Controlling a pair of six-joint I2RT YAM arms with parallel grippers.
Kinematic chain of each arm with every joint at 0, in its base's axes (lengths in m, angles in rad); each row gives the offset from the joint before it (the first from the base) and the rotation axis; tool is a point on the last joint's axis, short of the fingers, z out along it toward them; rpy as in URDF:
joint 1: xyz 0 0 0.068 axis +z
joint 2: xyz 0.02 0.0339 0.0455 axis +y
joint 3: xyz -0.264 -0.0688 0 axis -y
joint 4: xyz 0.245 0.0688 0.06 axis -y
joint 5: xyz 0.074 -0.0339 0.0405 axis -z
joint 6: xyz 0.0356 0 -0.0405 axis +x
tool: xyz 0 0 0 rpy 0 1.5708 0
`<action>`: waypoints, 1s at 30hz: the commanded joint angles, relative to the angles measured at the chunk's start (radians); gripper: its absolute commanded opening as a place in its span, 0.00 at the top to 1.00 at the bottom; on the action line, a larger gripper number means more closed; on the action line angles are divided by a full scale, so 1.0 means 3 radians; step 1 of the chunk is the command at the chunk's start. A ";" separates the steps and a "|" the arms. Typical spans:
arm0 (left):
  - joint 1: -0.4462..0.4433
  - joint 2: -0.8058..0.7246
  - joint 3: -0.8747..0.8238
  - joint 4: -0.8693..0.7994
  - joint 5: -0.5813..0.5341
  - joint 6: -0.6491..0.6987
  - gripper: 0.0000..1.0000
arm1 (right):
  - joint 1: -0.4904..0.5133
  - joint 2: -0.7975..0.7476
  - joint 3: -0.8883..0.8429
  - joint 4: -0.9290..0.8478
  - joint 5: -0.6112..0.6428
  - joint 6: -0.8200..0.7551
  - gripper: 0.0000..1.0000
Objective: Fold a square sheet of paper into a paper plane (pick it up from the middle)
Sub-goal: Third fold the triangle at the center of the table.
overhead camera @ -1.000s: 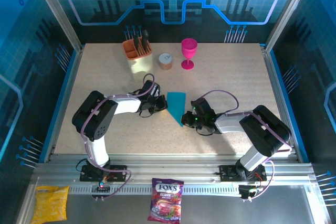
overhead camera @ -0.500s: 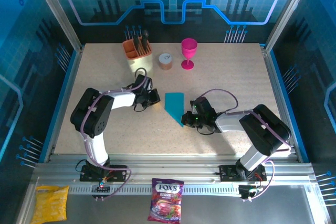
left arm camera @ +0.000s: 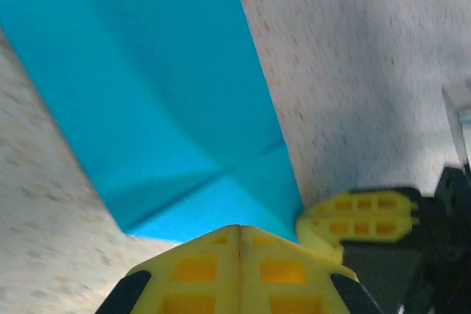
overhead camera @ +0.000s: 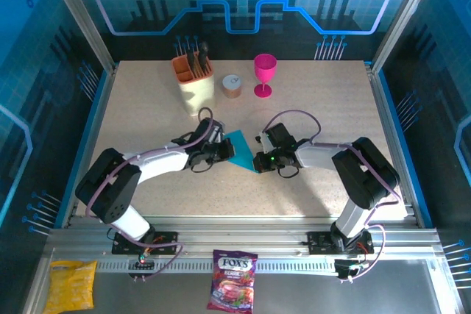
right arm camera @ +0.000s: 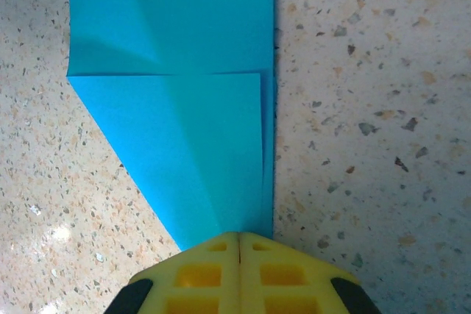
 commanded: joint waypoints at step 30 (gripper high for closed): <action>-0.0152 0.0625 -0.0062 0.0154 -0.0397 -0.0133 1.00 | 0.0035 -0.0884 -0.0183 -0.0249 0.0153 0.1062 1.00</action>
